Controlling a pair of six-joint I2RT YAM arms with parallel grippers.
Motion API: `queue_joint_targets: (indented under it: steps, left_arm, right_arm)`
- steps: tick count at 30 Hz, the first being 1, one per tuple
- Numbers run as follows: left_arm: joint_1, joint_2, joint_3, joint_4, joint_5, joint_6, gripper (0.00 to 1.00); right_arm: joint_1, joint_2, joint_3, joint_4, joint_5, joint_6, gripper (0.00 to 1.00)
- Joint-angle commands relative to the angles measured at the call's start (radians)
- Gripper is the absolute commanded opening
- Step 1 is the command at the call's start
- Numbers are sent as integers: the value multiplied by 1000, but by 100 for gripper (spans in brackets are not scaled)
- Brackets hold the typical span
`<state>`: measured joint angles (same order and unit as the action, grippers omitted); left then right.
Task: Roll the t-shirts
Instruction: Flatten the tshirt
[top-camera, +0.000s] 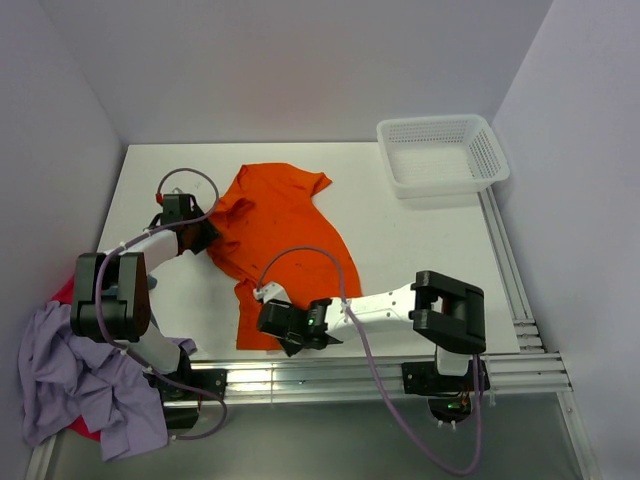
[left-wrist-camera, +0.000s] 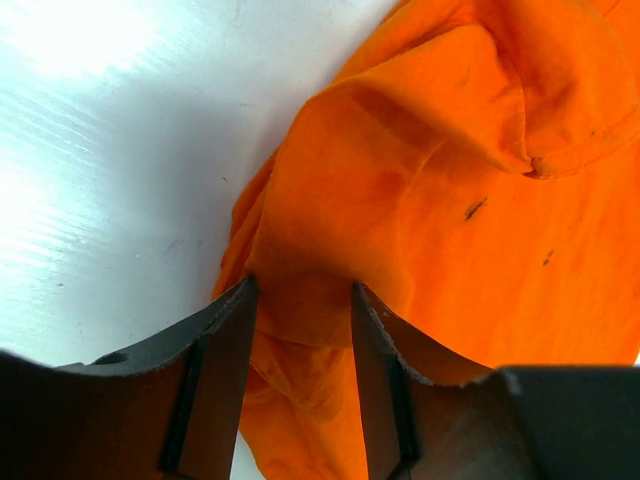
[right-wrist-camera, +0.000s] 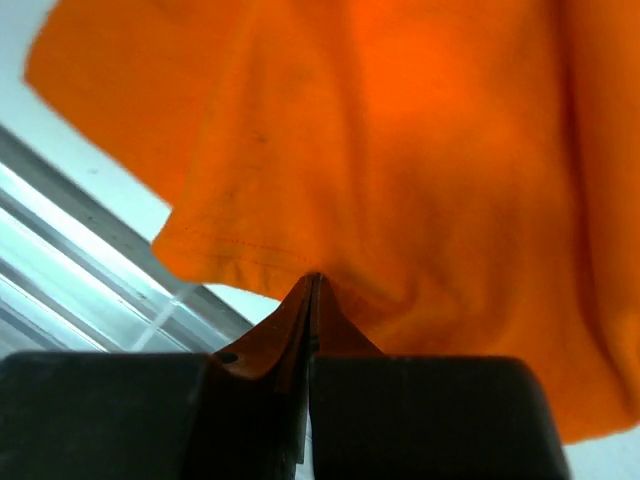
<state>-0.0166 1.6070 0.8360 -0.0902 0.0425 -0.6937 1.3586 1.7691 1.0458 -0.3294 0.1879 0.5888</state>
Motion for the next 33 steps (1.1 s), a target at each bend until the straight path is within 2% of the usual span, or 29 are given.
queue_joint_targets:
  steps: [1, 5, 6, 10, 12, 13, 14, 16, 19, 22, 27, 30, 33]
  left_arm:
    - [1, -44, 34, -8, -36, 26, 47]
    - [1, -65, 20, 6, -33, 22, 48]
    - [-2, -73, 11, 7, -32, 19, 48]
    - [-14, -104, -2, 6, -30, 14, 50]
    - [-17, -128, -9, 1, -26, 10, 52]
    - [-19, -139, -11, 0, -30, 8, 52]
    - [-20, -157, -12, -2, -32, 7, 53]
    - [-20, -173, -14, -8, -36, -1, 55]
    - [-20, -199, -21, -11, -27, -6, 61]
    - [-20, -237, -43, 6, -30, -18, 73]
    - [-20, -311, -67, 7, -36, -32, 75]
    - [-16, -354, -78, -5, -134, -64, 74]
    - [-2, -393, -95, -22, -202, -95, 74]
  right_arm:
    - [-30, -104, -78, -34, 97, 43, 0]
    - [-146, -290, -252, -62, 163, 112, 0]
    - [-177, -386, -288, -56, 166, 124, 0]
    - [-352, -604, -417, -42, 142, 121, 0]
    - [-386, -666, -425, -8, 79, 53, 0]
    - [-389, -671, -420, 4, 15, 37, 26]
    - [-386, -668, -417, 41, -28, 13, 37]
    - [-360, -613, -368, 53, -47, 5, 54]
    - [-236, -475, -253, 17, 41, 6, 57]
    - [-123, -328, -134, 3, 47, 5, 57]
    - [19, -103, 63, -45, 59, 0, 53]
    - [54, 4, 189, -98, 70, 17, 46]
    - [76, 96, 282, -129, 71, 28, 47]
